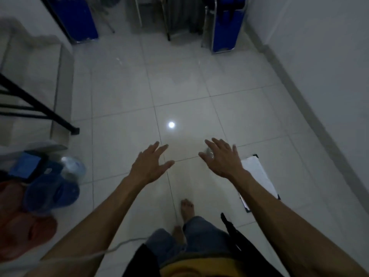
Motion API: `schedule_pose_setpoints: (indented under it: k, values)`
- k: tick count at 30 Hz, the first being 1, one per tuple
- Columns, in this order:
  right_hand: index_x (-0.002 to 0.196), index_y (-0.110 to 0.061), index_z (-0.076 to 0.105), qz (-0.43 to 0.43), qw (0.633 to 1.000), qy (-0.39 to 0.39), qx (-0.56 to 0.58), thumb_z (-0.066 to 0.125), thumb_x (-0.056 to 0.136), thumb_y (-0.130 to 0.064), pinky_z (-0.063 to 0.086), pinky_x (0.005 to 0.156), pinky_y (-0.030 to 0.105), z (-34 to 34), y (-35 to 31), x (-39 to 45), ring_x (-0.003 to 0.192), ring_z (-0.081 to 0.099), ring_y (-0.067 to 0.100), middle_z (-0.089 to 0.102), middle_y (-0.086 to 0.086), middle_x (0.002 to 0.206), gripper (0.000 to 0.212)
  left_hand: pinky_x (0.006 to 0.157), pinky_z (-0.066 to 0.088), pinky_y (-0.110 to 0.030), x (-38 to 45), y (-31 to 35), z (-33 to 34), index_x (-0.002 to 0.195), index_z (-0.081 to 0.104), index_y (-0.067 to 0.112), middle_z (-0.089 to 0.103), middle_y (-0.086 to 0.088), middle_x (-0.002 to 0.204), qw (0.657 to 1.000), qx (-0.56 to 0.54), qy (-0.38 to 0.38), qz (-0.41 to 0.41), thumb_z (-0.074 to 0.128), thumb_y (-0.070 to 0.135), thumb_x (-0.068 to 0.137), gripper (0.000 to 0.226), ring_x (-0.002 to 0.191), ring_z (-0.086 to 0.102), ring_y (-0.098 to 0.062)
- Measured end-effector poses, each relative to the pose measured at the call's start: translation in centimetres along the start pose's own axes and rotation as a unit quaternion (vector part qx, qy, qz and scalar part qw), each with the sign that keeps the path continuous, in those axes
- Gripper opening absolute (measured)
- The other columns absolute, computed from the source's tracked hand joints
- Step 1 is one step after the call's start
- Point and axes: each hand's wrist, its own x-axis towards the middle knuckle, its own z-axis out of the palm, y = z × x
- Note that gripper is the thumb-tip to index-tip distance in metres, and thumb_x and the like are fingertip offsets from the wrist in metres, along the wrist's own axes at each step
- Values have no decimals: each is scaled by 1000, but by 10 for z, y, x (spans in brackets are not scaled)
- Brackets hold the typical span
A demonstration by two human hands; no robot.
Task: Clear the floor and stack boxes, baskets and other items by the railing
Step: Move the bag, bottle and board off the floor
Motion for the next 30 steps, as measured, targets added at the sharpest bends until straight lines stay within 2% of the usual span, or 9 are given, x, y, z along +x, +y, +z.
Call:
schedule_pose_setpoints:
  k: [6,12,18,21,23,24,27,28,30]
  values:
    - [152,-32,34,79,993,85,29,37,97,-65,13,121,54,-33,70,-86,149,25,21,30,-2,161,64,123,20,-40,-22,84,21,157,24,38,19,4,166,997,-15,-38,71,50,66,92,75,151,21,-16]
    - [150,-29,40,136,981,125,52,35,96,-67,19,119,57,-39,137,-162,145,33,24,38,1,157,66,115,26,-31,-50,144,61,156,30,31,35,-1,160,990,-25,-66,121,55,56,95,70,146,32,-19]
    - [147,-27,43,190,965,156,89,43,97,-63,29,116,54,-29,199,-224,138,42,26,45,2,152,62,111,39,-36,-43,204,101,153,37,28,45,-7,153,987,-46,-131,82,59,63,89,77,136,47,-25]
    - [147,-23,43,211,959,153,111,46,96,-61,32,115,50,-29,235,-237,138,42,25,46,4,151,63,101,45,-33,-32,242,117,145,48,26,56,-9,141,986,-102,-123,51,63,63,86,70,126,54,-26]
    - [147,-22,43,214,954,155,140,48,97,-58,35,113,45,-31,257,-240,137,43,25,47,5,150,62,93,44,-29,-23,265,127,140,52,22,60,-11,135,986,-123,-113,27,60,56,92,60,122,57,-27]
    - [147,-22,43,213,953,155,151,48,97,-57,36,111,45,-32,267,-239,136,43,25,47,5,149,61,93,44,-29,-16,274,132,138,54,20,62,-11,133,985,-134,-108,15,59,56,92,59,120,58,-28]
    - [145,-23,43,202,954,143,171,48,98,-56,41,106,43,-37,297,-231,131,47,24,51,5,144,58,101,51,-42,2,299,145,137,53,15,66,-13,123,969,-220,-93,-58,59,68,71,84,112,64,-29]
    - [144,-23,44,195,954,141,177,49,98,-55,42,103,41,-38,306,-226,129,48,24,53,4,141,56,99,53,-45,8,305,150,135,54,15,68,-12,117,962,-246,-86,-82,60,67,68,85,108,65,-29]
    - [142,-23,46,183,955,137,191,50,98,-53,41,99,37,-41,325,-214,126,50,23,56,3,138,53,95,56,-48,23,316,162,124,57,13,69,-10,103,951,-278,-72,-117,68,57,75,67,100,69,-27]
